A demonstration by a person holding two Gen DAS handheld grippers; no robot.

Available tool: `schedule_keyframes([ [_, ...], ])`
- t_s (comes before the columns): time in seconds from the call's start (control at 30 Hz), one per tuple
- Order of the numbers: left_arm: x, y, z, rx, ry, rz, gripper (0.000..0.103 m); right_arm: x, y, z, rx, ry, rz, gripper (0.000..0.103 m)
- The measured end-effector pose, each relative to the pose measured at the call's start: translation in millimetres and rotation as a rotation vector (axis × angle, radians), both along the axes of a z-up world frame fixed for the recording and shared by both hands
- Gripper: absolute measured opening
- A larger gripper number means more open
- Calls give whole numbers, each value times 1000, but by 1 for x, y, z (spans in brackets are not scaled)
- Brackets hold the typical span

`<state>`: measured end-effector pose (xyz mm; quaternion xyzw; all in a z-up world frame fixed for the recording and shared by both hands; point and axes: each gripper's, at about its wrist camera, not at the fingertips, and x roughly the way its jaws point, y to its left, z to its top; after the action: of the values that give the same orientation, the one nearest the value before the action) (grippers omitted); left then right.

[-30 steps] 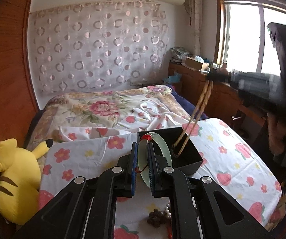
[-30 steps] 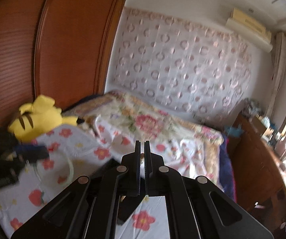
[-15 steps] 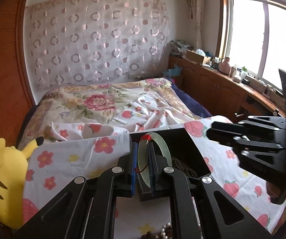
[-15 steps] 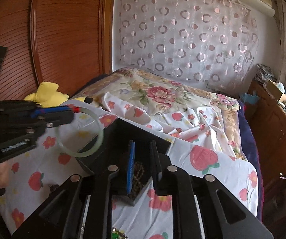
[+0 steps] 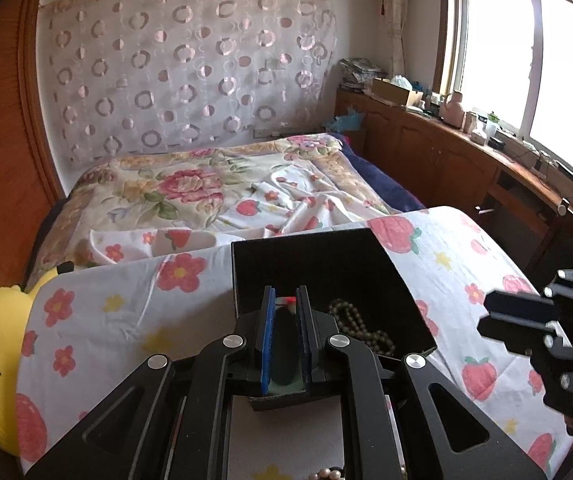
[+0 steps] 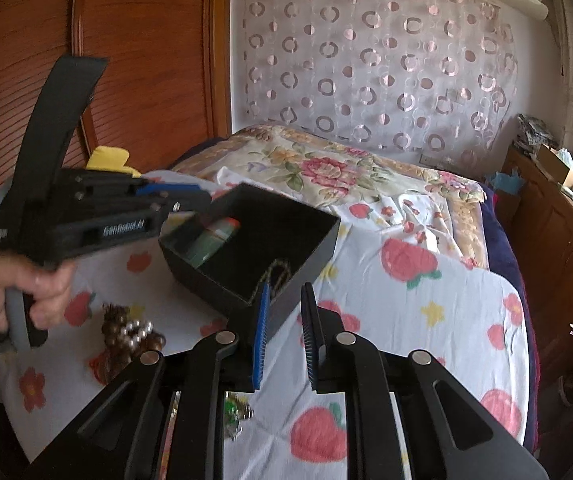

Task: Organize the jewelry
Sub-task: 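Lower the bangle into the black box with the left gripper while the right gripper drops the necklace in, then grasp the small brown flower ring with the right gripper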

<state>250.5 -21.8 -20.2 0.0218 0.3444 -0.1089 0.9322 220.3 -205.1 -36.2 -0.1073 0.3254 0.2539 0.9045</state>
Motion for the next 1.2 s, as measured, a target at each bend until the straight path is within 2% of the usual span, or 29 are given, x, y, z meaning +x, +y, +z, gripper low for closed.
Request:
schedule_keyframes([
  [0.1,-1,-1,2,-3,-11,0,28,-10,-3,-4,10,7,5,18],
  [0.2,-8,6,7,-22,-26,-5,32,-20,-10,-3,19,6,12,18],
  [0.23,-13,7,7,-21,-30,-2,36,-24,-12,-4,22,8,16,18],
  [0.27,-18,8,8,-18,-38,0,39,-27,-15,-4,27,8,20,18],
  [0.33,-29,11,11,-20,-54,-3,53,-36,-20,-5,32,11,23,18],
  [0.53,-73,19,7,-13,-86,5,77,-65,-31,-18,30,27,32,18],
  [0.6,-87,21,4,-18,-90,6,78,-73,-35,-24,24,41,27,18],
  [0.67,-100,23,-2,-21,-87,11,79,-81,-41,-32,13,57,25,26],
  [0.73,-112,22,-8,-17,-87,12,86,-88,-46,-41,11,76,24,33],
  [0.97,-146,16,-31,12,-55,-13,87,-96,-44,-67,-62,143,28,34],
  [1.2,-166,14,-43,4,-23,-28,87,-95,-36,-73,-94,151,21,34],
])
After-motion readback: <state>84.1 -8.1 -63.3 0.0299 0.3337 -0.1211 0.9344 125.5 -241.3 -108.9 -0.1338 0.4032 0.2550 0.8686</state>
